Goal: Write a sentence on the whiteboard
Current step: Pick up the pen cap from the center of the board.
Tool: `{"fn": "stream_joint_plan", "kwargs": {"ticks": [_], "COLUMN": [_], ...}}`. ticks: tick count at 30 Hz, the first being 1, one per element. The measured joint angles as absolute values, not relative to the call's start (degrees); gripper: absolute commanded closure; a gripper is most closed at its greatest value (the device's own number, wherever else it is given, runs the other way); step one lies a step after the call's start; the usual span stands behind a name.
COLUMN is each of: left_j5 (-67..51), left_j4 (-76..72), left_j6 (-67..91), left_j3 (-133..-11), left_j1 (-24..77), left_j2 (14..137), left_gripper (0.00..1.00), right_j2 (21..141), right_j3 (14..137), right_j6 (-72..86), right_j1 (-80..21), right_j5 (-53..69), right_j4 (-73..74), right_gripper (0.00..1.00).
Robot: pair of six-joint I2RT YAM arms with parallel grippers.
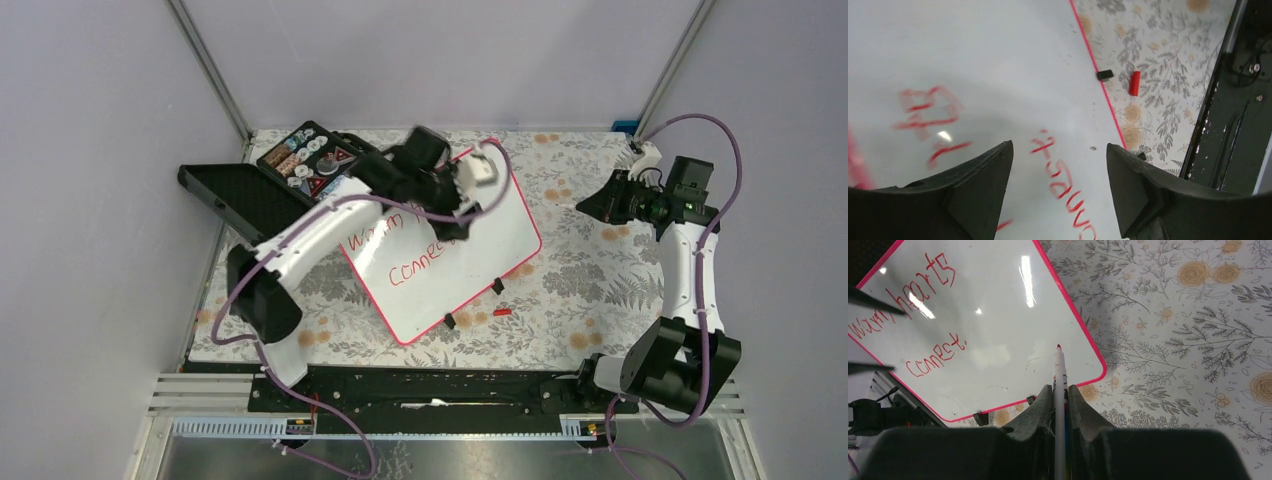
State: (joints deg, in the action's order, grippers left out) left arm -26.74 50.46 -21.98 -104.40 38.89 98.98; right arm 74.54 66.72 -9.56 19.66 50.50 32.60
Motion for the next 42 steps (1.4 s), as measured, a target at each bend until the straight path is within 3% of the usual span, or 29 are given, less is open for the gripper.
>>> {"fn": "stream_joint_plan", "kwargs": {"ticks": [7, 13, 25, 32, 38, 42], "left_j5": [-21.74, -19.88, -16.49, -15.79, -15.55, -15.59], "left_j4": [41.95, 31.51, 20.23, 17.45, 16.86, 17.32], "left_j6": [-21.15, -18.09, -16.51, -16.47, -16.93, -17.02], "left_j3": [-92.64, -82.06, -80.25, -80.20, -80.53, -80.75], "left_j1": [53.58, 59.94, 63.07, 63.07, 63.13, 63.68], "left_j2": [103.77, 104.88, 112.73, 115.24, 117.97, 118.13], "left_gripper": [0.30, 0.36, 0.40, 0.48, 0.65, 0.83], "right_j2": [73.97, 73.97, 73.95, 73.65, 72.62, 72.44], "right_j3": [62.41, 62.17, 61.60, 61.19, 61.17, 61.17], "right_j6": [-3.90, -1.98, -1.58, -1.61, -1.63, -1.63], "right_j1": [23.05, 24.47, 24.51, 24.51, 24.51, 24.51], "right_j5": [50.41, 50.22, 50.61, 51.20, 51.77, 52.10], "right_j4": [26.06, 23.73, 22.79, 22.79, 22.76, 22.74], "right_gripper": [1.00, 1.00, 1.00, 1.00, 1.00, 1.00]}}
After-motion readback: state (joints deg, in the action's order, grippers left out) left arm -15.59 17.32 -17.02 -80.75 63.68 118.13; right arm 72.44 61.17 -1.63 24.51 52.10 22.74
